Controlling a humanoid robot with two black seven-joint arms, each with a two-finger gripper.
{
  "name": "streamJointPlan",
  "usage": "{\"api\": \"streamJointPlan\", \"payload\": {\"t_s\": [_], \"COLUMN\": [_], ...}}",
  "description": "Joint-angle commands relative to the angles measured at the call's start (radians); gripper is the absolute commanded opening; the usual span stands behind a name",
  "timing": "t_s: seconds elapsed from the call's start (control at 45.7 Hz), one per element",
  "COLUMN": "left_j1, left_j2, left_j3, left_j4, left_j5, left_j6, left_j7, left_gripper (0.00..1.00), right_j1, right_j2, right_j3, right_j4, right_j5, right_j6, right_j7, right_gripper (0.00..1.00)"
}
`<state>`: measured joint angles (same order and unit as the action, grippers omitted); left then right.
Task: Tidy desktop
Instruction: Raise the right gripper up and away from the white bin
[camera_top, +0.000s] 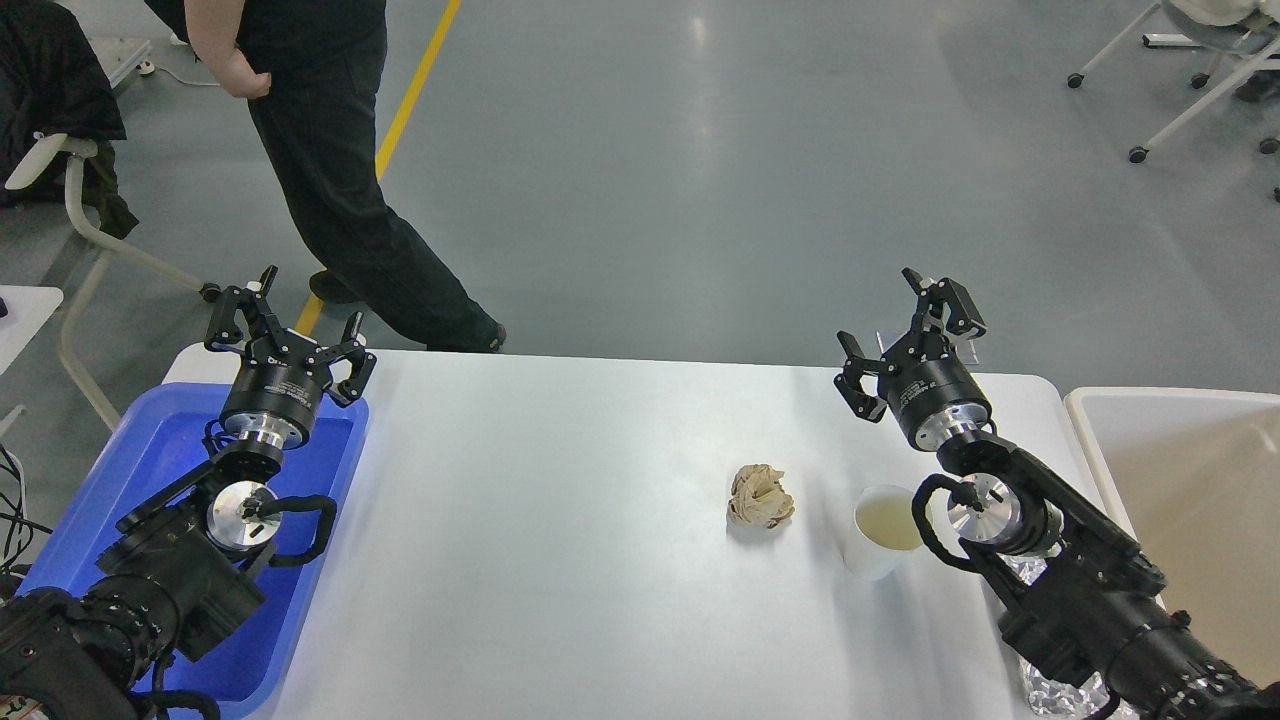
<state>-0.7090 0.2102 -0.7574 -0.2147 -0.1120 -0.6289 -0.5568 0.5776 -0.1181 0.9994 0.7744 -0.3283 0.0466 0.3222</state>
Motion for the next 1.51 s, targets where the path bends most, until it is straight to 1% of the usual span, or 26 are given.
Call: {"api": "streamJointPlan", "payload": {"t_s": [0.0, 0.306, 0.437, 0.569, 1.05, 1.378, 1.487], "left_j1": [0.000, 0.000, 0.000, 0.000, -0.001, 0.000, 0.000], "left_j2": [0.000, 0.000, 0.000, 0.000, 0.000, 0.000, 0.000], "left_j3": [0.000, 0.001, 0.001, 0.001, 0.000, 0.001, 0.001], "left_j4": [0.000, 0.000, 0.000, 0.000, 0.000, 0.000, 0.000], "left_j5": [0.000, 0.000, 0.000, 0.000, 0.000, 0.000, 0.000], "left_j6": [0.000, 0.000, 0.000, 0.000, 0.000, 0.000, 0.000], "left_j7": [0.000, 0.000, 0.000, 0.000, 0.000, 0.000, 0.000], "left_gripper": [1.00, 1.00, 1.00, 1.00, 1.00, 1.00, 1.00], "right_j1": [0.010, 0.021, 0.025, 0.028, 0.045, 0.150, 0.162], "right_j2": [0.000, -0.028, -0.066, -0.077, -0.071, -0.078, -0.109], "right_j3": [0.002, 0.018, 0.021, 0.022, -0.002, -0.173, -0.211], "right_j4": [-0.001, -0.011, -0.007, -0.014, -0.012, -0.075, -0.075], "right_j5": [-0.001, -0.001, -0.001, -0.001, -0.001, -0.009, -0.021], "right_j6": [-0.002, 0.015, 0.016, 0.018, 0.007, 0.001, -0.002], "right_j7": [0.000, 0.003, 0.003, 0.003, 0.001, 0.001, 0.001], "right_gripper": [1.00, 1.00, 1.00, 1.00, 1.00, 1.00, 1.00]}}
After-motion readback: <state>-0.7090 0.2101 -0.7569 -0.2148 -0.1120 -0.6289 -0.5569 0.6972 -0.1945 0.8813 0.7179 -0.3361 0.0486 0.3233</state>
